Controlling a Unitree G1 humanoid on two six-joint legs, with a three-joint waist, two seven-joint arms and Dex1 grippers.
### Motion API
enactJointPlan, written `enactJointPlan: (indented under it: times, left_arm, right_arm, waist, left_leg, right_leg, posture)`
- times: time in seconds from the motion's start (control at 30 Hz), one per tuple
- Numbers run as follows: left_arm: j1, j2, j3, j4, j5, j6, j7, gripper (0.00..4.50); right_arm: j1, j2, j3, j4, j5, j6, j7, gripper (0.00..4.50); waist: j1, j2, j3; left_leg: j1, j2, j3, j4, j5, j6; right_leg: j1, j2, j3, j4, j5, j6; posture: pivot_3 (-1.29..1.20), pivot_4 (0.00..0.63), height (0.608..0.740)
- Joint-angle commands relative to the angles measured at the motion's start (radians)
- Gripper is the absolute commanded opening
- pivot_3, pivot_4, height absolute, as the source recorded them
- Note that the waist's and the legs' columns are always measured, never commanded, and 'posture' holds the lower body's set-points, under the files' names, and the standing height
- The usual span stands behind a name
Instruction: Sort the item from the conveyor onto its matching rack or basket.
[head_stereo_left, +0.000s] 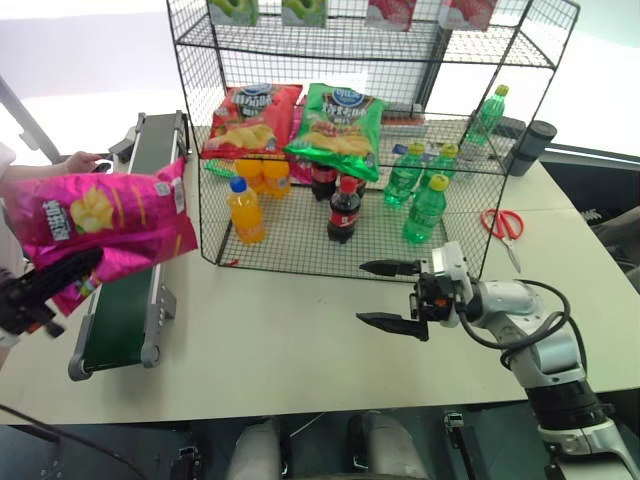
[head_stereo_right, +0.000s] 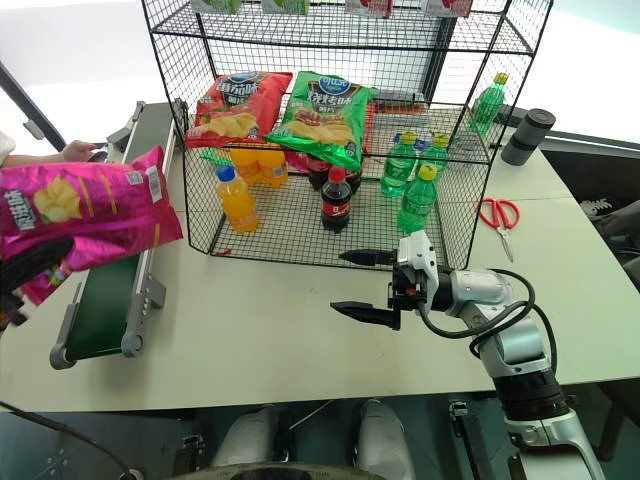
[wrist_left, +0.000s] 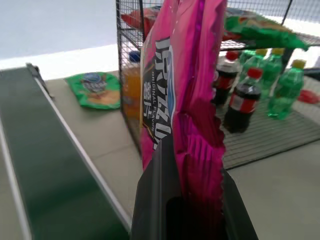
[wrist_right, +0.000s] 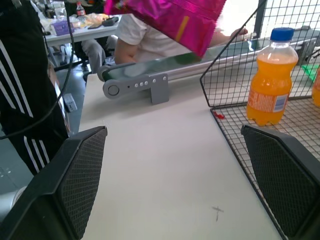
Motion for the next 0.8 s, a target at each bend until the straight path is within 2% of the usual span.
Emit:
enactJointPlan:
  times: [0.03,0.17,0.3,0.4,0.5,0.67,0.73,0.8]
  left_arm:
    - [0.045,0.027,0.076,-0.073,-0.261,0.220,-0.072,0.06]
    - [0.002,0.002,-0.072,-0.159,-0.463,0.340,-0.022,0.06]
    - [-0.118,-0.033,-0.262,-0.188,-0.521,0.385,0.006,0.06]
    - [-0.264,-0.094,-0.411,-0.148,-0.499,0.392,0.021,0.06]
    - [-0.365,-0.143,-0.510,-0.115,-0.474,0.416,0.008,0.06]
    - [-0.447,-0.180,-0.580,-0.053,-0.461,0.451,-0.020,0.06]
    - [-0.478,-0.201,-0.611,-0.040,-0.415,0.441,-0.031,0.06]
    - [-0.511,-0.225,-0.632,-0.032,-0.392,0.437,-0.029,0.06]
  right_arm:
    - [-0.001,-0.011,-0.022,-0.029,0.038,0.032,0.007,4.50]
    - [0.020,-0.037,-0.023,-0.088,0.094,0.128,0.009,4.50]
    - [0.029,-0.046,-0.056,-0.161,0.223,0.281,-0.034,4.50]
    - [0.020,-0.077,-0.090,-0.206,0.365,0.453,-0.074,4.50]
    - [0.026,-0.105,-0.112,-0.224,0.436,0.557,-0.108,4.50]
    - [-0.007,-0.091,-0.182,-0.233,0.625,0.697,-0.202,4.50]
    - [-0.018,-0.080,-0.198,-0.235,0.681,0.731,-0.250,4.50]
    - [-0.011,-0.102,-0.166,-0.263,0.647,0.746,-0.252,4.50]
  waist:
    - [0.001,0.001,0.000]
    - [0.009,0.002,0.001]
    - [0.014,0.001,0.000]
    - [0.017,0.001,0.000]
    - [0.022,0.000,0.000]
    - [0.023,0.000,0.000]
    - [0.026,0.000,0.000]
    - [0.028,0.000,0.000]
  left_leg:
    - [0.000,0.000,0.000,0.000,0.000,0.000]
    - [0.000,-0.001,-0.001,0.000,0.000,0.000]
    - [-0.001,-0.002,-0.002,0.000,0.000,0.000]
    - [0.000,-0.002,-0.002,0.000,0.000,-0.001]
    - [0.000,-0.002,-0.002,0.000,0.000,-0.001]
    - [-0.001,-0.002,-0.002,0.000,0.000,0.000]
    - [-0.001,-0.002,-0.002,0.000,0.000,0.000]
    - [-0.001,-0.002,-0.002,0.000,0.000,0.000]
  right_leg:
    - [0.000,0.000,0.000,0.000,0.000,0.000]
    - [-0.001,0.000,0.000,-0.001,0.000,0.000]
    - [0.001,-0.001,0.001,-0.001,0.000,-0.001]
    - [0.002,0.000,0.001,-0.001,0.000,-0.001]
    - [0.002,0.000,0.001,-0.001,0.000,-0.001]
    - [0.001,0.001,0.001,-0.002,0.000,-0.001]
    - [0.001,0.001,0.001,-0.001,0.000,-0.001]
    - [0.001,0.001,0.001,-0.002,0.000,-0.001]
  posture:
    - [0.00,0.150,0.740]
    - [0.00,0.150,0.740]
    - [0.00,0.150,0.740]
    - [0.00,0.150,0.740]
    - [0.00,0.150,0.740]
    - [0.00,0.150,0.740]
    - [0.00,0.150,0.740]
    - [0.00,0.150,0.740]
